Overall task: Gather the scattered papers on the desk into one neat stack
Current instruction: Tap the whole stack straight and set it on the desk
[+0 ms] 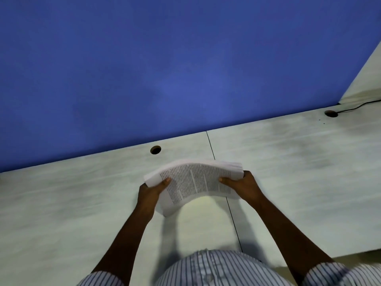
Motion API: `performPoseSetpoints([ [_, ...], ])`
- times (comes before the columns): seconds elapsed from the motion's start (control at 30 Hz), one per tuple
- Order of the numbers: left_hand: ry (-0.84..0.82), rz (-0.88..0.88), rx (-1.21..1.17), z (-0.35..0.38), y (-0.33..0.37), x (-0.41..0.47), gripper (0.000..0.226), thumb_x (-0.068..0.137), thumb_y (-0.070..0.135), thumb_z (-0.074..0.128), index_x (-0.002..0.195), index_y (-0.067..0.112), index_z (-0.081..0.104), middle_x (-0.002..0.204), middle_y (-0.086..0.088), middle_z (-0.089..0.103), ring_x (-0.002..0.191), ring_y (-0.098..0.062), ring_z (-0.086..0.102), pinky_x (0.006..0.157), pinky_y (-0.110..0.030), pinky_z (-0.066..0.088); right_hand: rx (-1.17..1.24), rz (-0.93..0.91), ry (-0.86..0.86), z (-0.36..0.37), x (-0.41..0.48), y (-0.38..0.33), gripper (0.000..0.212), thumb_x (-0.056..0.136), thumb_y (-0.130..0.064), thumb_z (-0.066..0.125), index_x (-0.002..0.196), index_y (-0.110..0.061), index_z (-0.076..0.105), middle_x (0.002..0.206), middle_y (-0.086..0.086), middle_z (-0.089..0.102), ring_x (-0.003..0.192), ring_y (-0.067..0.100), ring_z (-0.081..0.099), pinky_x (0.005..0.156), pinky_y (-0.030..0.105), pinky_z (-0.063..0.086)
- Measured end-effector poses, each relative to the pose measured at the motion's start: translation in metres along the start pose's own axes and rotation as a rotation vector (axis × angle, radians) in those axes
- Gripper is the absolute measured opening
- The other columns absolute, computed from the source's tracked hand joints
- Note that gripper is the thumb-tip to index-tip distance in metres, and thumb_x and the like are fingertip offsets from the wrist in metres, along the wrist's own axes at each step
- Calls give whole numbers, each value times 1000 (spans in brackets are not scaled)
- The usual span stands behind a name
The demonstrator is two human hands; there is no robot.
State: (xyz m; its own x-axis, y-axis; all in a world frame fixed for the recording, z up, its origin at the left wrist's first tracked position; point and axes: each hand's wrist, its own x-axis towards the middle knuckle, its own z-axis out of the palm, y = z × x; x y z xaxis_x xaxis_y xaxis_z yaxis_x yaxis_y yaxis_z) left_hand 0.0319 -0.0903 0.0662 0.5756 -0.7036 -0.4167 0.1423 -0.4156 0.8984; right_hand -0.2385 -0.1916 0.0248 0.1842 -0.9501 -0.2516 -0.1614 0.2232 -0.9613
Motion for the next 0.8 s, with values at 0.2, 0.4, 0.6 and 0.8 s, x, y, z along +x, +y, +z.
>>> performPoseSetpoints([
  [0.2, -25, 122, -48, -11, -4, -3, 28, 76, 19, 83, 103, 18, 75, 97, -1, 78, 93, -21, 72, 82, -36, 56, 91, -81, 23, -4, -9, -5, 31, 68, -12, 89, 94, -24, 75, 91, -12, 76, 86, 4, 73, 77, 21, 58],
  [0.4, -26, 20, -39, -15, -30, -8, 26, 70, 8, 86, 92, 17, 75, 92, -1, 78, 98, -27, 72, 85, -36, 56, -28, -3, -40, -6, -10, 21, 34, 66, -21, 91, 95, -28, 74, 104, 1, 76, 96, 16, 72, 86, 37, 58],
  [0.6, -47, 335, 285, -32, 24, 7, 25, 78, 15, 82, 101, 22, 75, 103, 7, 75, 98, -17, 68, 86, -28, 54, -167, -25, -160, -8, -6, 6, 31, 74, -29, 85, 102, -21, 77, 98, -8, 77, 92, 9, 73, 87, 33, 58],
  [0.8, -226, 711, 1046, -5, 69, 7, 97, 57, 63, 85, 141, 30, 49, 151, 6, 43, 140, -20, 35, 117, -42, 31, -399, -158, -321, 5, -3, -50, 41, 74, -43, 83, 105, -18, 76, 97, -4, 75, 85, 9, 72, 73, 27, 58],
])
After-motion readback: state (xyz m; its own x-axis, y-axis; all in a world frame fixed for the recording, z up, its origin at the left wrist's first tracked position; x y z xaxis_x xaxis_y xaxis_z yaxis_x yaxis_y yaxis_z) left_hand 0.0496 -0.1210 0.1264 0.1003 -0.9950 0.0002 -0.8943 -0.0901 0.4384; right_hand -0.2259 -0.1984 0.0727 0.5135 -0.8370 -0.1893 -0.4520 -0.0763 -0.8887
